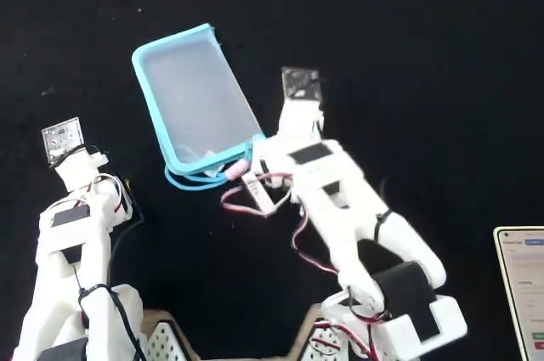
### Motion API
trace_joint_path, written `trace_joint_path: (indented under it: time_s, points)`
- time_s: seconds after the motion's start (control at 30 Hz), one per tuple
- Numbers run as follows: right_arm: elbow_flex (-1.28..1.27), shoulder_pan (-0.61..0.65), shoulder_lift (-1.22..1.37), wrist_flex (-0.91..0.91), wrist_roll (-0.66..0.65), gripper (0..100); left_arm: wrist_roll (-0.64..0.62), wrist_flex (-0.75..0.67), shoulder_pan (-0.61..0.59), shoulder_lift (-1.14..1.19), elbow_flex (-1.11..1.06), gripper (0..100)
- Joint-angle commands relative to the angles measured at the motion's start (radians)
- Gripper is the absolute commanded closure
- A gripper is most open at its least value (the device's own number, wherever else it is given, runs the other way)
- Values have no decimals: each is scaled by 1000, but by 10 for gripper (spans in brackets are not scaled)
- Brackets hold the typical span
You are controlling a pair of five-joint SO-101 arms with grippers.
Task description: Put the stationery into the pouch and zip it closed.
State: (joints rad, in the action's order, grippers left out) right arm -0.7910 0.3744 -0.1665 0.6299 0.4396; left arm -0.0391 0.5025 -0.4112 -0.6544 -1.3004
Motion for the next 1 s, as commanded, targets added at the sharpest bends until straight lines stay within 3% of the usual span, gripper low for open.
trace_joint_path:
  time_s: [0.0,0.3,0.53,0.83,0.97]
  points:
    - [145,2,-2,149,15,790,-12,-15,-7,-8,45,834]
    - [142,224,12,100,23,790,-12,-15,-7,-8,45,834]
    - [157,170,151,-6,78,790,-12,-15,-7,-8,45,834]
    - [300,166,291,112,107,790,-12,-15,-7,-8,45,834]
    - [355,86,305,170,109,790,-12,-15,-7,-8,45,834]
